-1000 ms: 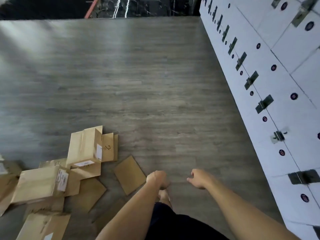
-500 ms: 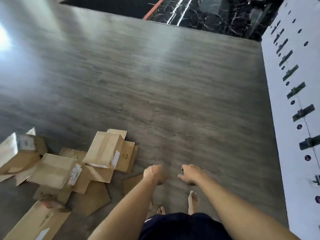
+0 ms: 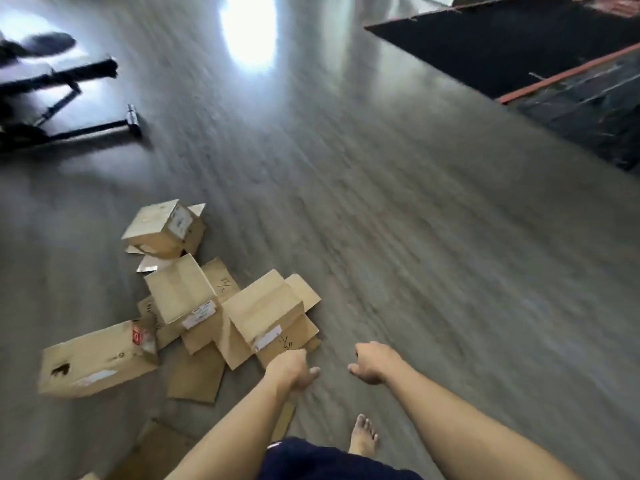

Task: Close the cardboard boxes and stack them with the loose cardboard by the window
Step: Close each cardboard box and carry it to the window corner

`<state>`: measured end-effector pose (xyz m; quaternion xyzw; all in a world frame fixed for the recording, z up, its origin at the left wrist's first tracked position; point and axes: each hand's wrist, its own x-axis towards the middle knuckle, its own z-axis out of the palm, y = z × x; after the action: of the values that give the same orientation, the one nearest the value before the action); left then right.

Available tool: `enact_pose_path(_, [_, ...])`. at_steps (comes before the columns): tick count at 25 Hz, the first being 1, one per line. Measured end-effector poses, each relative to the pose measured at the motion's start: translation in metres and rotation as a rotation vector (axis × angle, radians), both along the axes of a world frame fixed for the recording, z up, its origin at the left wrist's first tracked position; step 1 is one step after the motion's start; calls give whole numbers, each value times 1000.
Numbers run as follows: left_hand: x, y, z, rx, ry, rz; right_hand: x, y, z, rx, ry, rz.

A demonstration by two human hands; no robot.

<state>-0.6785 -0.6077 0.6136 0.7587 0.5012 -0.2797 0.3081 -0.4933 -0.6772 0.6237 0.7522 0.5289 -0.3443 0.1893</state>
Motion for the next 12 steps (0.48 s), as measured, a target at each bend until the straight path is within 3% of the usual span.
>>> enact_pose_path(4, [18, 19, 12, 11, -18, 210, 29, 66, 11, 67, 10, 175])
enact_pose_path(12, [-18, 77, -4, 9, 51, 344, -7, 136, 7, 27, 68, 419])
